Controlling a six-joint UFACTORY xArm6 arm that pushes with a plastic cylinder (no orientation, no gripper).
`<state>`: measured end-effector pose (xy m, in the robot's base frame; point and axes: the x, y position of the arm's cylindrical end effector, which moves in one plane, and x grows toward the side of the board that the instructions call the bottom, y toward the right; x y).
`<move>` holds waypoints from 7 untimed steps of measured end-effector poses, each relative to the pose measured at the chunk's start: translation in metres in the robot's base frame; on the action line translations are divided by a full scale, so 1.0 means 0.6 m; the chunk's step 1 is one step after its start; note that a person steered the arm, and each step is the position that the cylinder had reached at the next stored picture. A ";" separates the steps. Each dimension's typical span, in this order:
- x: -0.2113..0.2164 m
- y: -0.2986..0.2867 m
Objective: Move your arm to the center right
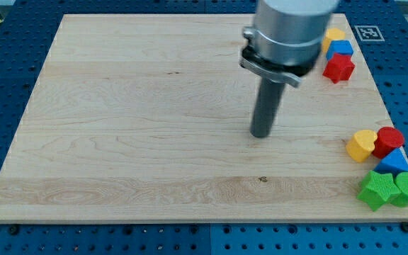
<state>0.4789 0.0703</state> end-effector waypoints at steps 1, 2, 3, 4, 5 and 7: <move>-0.070 -0.043; -0.120 -0.045; -0.125 0.018; -0.124 0.058; -0.124 0.073; -0.124 0.099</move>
<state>0.4045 0.1300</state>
